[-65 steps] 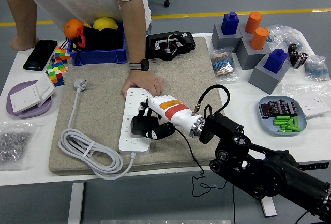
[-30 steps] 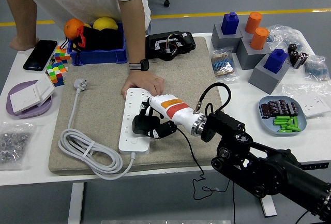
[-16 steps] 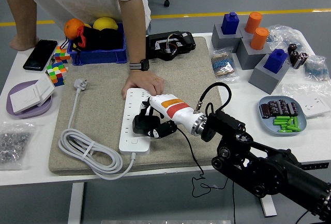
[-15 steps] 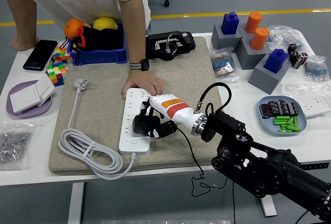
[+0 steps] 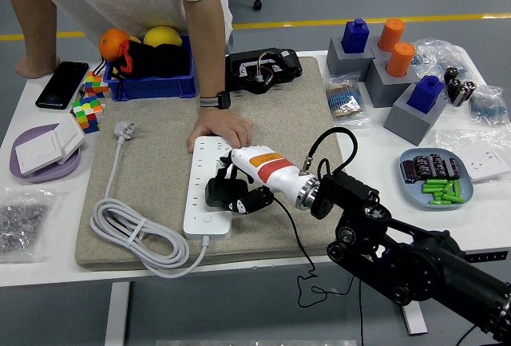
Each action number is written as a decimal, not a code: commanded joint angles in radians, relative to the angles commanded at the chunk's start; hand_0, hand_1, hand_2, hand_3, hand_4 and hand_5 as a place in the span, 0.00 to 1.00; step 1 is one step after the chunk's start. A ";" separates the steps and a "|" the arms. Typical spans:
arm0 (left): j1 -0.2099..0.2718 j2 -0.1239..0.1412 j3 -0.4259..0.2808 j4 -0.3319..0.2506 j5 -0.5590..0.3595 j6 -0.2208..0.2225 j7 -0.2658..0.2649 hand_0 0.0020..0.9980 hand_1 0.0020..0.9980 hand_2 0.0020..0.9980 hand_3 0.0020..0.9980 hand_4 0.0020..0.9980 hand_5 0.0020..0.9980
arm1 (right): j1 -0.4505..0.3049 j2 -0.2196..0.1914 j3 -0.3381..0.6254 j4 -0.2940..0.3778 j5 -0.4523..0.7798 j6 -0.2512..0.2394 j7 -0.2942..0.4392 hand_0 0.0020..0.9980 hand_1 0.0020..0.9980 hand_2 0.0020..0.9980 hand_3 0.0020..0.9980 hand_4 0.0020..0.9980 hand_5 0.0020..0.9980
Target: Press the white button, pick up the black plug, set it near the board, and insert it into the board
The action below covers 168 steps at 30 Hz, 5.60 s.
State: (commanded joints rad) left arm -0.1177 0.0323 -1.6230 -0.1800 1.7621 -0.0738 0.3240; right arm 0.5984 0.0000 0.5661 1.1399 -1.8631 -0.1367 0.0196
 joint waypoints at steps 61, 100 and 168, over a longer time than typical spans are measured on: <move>-0.002 -0.001 -0.012 0.000 0.003 0.002 -0.002 0.65 0.64 0.63 0.67 0.51 0.09 | 0.034 0.000 -0.087 -0.059 0.011 0.001 0.013 0.29 0.40 0.42 0.48 0.86 0.00; 0.005 0.002 -0.029 0.000 0.022 0.000 0.002 0.65 0.64 0.63 0.67 0.50 0.09 | 0.083 0.000 -0.116 -0.054 0.063 0.053 -0.021 0.34 0.45 0.50 0.53 0.85 0.00; -0.018 -0.025 0.046 0.000 -0.065 0.013 -0.014 0.65 0.64 0.63 0.67 0.49 0.08 | -0.417 -0.273 0.607 0.519 0.296 0.095 0.212 0.90 0.87 0.81 0.83 1.00 0.74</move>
State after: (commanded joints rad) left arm -0.1361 0.0076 -1.5771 -0.1800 1.6974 -0.0611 0.3102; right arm 0.1811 -0.2733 1.1728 1.6588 -1.5669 -0.0415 0.2317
